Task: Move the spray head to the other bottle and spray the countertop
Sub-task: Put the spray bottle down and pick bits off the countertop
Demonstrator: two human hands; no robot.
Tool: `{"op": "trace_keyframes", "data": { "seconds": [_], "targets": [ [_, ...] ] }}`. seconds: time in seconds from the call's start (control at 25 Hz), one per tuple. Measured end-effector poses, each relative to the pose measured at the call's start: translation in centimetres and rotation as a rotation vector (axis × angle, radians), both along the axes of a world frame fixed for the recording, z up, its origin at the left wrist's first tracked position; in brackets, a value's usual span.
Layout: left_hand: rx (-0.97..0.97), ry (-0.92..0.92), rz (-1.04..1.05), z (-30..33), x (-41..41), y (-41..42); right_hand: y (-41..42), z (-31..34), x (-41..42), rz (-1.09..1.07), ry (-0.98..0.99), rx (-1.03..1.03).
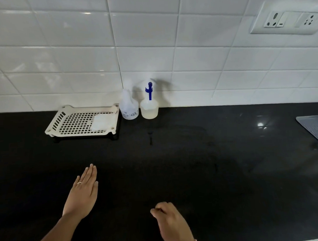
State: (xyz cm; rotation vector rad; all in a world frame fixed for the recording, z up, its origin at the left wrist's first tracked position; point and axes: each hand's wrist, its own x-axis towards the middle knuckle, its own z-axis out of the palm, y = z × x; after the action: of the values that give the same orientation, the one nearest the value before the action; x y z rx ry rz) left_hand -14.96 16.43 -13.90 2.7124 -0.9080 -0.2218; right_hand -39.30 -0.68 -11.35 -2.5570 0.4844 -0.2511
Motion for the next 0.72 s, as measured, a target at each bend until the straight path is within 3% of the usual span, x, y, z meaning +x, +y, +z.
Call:
{"op": "trace_keyframes", "data": {
  "seconds": [0.04, 0.12, 0.28, 0.36, 0.48, 0.6, 0.64, 0.72],
  "targets": [
    [-0.002, 0.000, 0.001, 0.0, 0.0, 0.0, -1.1, -1.3, -0.3, 0.082, -0.042, -0.075],
    [-0.004, -0.001, -0.002, 0.1, -0.1, -0.1, -5.3, -1.9, -3.1, -0.002, 0.003, -0.143],
    [0.007, -0.017, 0.005, 0.0, -0.1, -0.1, -14.4, -0.8, -10.6, -0.616, 0.027, -0.154],
    [0.013, -0.022, 0.010, -0.1, -0.1, -0.1, -14.0, -0.9, -9.3, -0.739, 0.087, -0.156],
    [0.009, -0.013, 0.011, 0.0, 0.0, -0.2, -6.5, -1.0, -1.9, -0.437, 0.066, -0.078],
    [0.001, -0.009, 0.001, -0.1, 0.1, 0.0, 0.3, -1.0, 3.4, 0.146, 0.021, -0.047],
    [-0.005, -0.011, 0.000, -0.1, 0.1, 0.0, -0.5, -1.2, 3.6, 0.227, 0.033, -0.033],
    [-0.008, -0.009, -0.001, 0.0, 0.1, -0.1, -5.3, -1.7, 1.7, 0.023, 0.012, -0.023]
  ]
}}
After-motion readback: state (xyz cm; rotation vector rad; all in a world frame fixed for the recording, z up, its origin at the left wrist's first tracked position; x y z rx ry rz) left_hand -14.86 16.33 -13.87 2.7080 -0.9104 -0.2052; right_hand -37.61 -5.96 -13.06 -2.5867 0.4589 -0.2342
